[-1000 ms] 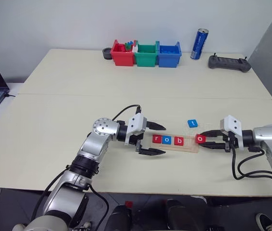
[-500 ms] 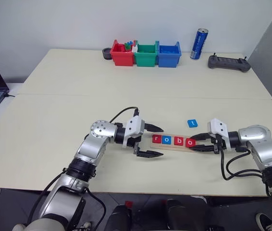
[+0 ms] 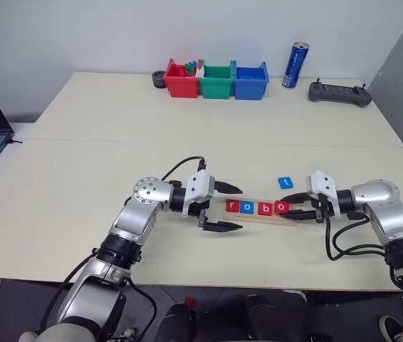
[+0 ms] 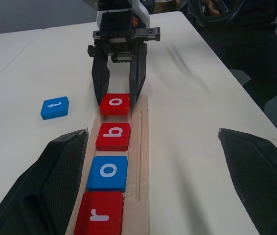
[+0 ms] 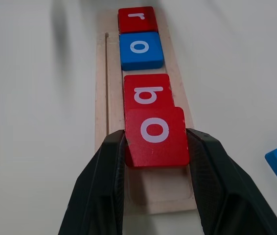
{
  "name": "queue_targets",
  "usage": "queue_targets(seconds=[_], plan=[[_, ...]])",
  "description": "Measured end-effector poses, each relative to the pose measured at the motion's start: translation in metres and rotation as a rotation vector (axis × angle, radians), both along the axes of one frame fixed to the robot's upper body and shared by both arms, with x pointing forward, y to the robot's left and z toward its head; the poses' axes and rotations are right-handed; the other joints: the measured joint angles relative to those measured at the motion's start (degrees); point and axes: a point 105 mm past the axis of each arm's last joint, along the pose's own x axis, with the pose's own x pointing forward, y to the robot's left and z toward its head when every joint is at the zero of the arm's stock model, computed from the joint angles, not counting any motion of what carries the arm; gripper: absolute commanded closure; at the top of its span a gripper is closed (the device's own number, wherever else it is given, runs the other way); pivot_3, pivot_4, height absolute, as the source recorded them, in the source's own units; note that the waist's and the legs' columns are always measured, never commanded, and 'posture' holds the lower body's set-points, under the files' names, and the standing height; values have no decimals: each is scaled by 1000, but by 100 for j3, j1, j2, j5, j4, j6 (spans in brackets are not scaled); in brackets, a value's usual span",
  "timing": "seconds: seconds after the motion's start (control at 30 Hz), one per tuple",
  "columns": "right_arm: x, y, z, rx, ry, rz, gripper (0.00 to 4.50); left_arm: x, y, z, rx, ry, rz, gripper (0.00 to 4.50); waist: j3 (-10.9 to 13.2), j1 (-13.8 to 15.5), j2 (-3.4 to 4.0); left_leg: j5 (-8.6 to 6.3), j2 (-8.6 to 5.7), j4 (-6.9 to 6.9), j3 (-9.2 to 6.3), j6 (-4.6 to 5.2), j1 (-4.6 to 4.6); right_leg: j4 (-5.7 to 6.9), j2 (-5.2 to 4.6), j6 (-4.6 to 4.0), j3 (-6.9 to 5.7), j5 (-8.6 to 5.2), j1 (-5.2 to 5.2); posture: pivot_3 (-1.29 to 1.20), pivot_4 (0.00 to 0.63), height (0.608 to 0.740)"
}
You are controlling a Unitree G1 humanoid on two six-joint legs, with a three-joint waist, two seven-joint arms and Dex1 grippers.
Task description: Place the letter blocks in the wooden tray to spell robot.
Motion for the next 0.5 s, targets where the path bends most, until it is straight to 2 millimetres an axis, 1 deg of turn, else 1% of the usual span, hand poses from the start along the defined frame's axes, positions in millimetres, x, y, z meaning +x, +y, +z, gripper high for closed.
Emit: queue_targets(seconds=[0.2, 0.5], plan=[[4, -1, 2, -15, -16, 7, 3048, 0, -1, 0, -2, -1, -1, 0, 0, -2, 0, 0, 0, 0, 0, 0, 0, 0, 0, 0, 0, 0, 0, 0, 150, 740], [5, -4, -1, -34, 0, 17, 3048, 1, 0, 0, 0, -1, 1, 0, 0, -2, 0, 0, 0, 0, 0, 0, 0, 0, 0, 0, 0, 0, 0, 0, 150, 740]])
